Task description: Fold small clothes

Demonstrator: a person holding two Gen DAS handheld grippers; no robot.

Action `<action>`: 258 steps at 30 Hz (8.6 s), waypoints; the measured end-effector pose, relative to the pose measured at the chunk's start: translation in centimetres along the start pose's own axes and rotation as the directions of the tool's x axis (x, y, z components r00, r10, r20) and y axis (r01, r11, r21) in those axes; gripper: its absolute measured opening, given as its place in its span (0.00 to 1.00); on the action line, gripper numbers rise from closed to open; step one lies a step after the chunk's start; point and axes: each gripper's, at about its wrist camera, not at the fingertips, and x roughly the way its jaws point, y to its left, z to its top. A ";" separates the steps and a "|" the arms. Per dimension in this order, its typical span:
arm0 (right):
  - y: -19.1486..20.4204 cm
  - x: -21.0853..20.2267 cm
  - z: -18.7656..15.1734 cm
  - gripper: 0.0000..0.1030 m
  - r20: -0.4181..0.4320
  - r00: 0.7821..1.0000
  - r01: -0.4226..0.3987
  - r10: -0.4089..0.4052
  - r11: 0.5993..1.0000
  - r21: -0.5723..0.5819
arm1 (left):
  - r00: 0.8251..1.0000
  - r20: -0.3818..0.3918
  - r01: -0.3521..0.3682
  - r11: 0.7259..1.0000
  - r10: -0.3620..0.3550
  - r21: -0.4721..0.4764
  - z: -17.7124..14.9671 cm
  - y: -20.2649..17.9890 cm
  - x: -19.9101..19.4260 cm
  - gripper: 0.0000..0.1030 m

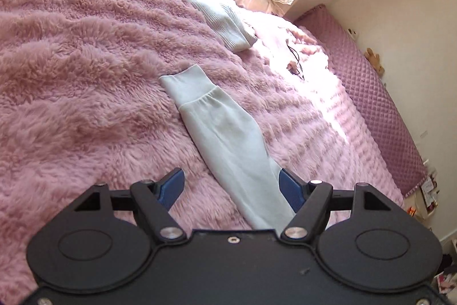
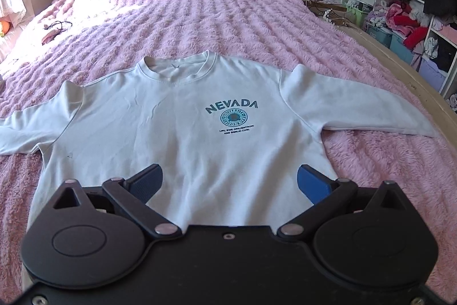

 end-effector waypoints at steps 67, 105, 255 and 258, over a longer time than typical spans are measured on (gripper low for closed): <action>-16.2 16.9 3.3 0.06 0.230 0.946 -0.324 0.228 0.635 0.702 | 0.867 -0.450 0.282 0.955 -0.214 0.089 -25.4 -12.6 6.9 0.53; -48.3 11.2 -7.8 0.49 0.234 0.950 -0.183 -0.206 0.239 0.954 | 0.808 -0.581 0.405 0.806 -0.095 0.431 -30.2 -19.6 0.6 0.59; -13.9 -1.9 -16.7 0.22 -0.369 0.773 -0.498 0.515 0.854 0.151 | 0.602 -0.796 0.340 0.882 0.062 0.326 -28.3 -1.7 -12.0 0.39; -16.7 -2.9 -18.2 0.19 -0.379 0.757 -0.475 0.533 0.846 0.241 | 0.583 -0.810 0.322 0.896 0.065 0.304 -28.2 0.5 -13.4 0.38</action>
